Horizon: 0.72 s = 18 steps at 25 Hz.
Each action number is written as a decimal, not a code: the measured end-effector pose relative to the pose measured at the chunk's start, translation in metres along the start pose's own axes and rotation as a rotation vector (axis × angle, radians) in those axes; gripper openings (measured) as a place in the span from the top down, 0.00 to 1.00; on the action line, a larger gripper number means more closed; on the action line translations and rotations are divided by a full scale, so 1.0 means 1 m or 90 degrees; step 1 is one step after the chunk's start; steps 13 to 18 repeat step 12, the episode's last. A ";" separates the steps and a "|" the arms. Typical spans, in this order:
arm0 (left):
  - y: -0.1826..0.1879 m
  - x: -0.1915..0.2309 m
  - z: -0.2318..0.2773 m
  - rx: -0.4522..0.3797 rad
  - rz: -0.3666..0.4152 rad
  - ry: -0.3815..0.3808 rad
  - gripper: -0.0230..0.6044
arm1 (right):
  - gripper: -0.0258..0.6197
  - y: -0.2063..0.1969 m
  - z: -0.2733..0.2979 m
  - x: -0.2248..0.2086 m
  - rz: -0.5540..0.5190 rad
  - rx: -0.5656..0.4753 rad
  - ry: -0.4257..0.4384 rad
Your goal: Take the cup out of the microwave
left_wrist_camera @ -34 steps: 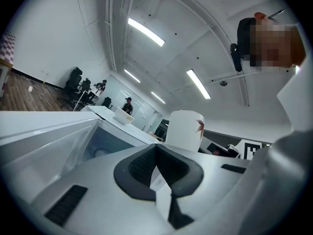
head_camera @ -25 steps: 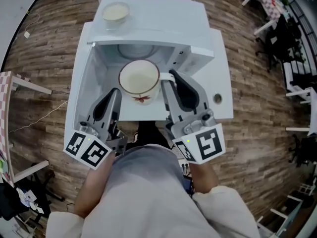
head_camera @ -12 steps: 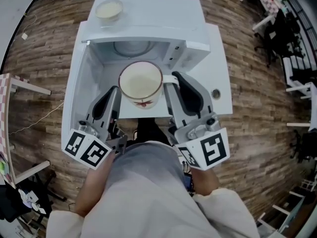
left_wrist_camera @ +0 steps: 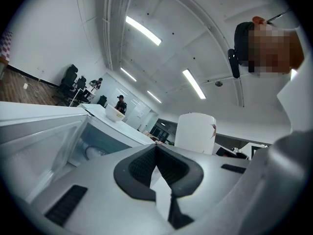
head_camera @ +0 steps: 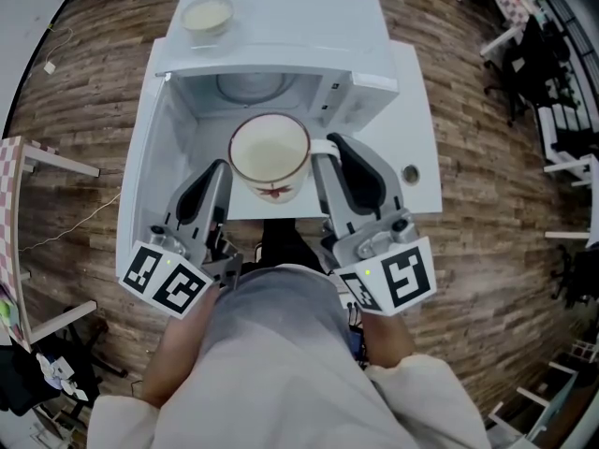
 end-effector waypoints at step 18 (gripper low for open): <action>-0.001 -0.003 0.000 0.000 0.000 -0.004 0.95 | 0.85 0.000 -0.004 0.000 0.004 0.000 0.004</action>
Point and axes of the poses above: the fingertips, and each gripper's own axes: z forward along the fingers, x to its left, y out of its top, the point moved 8 cm from there along -z, backward along the fingers
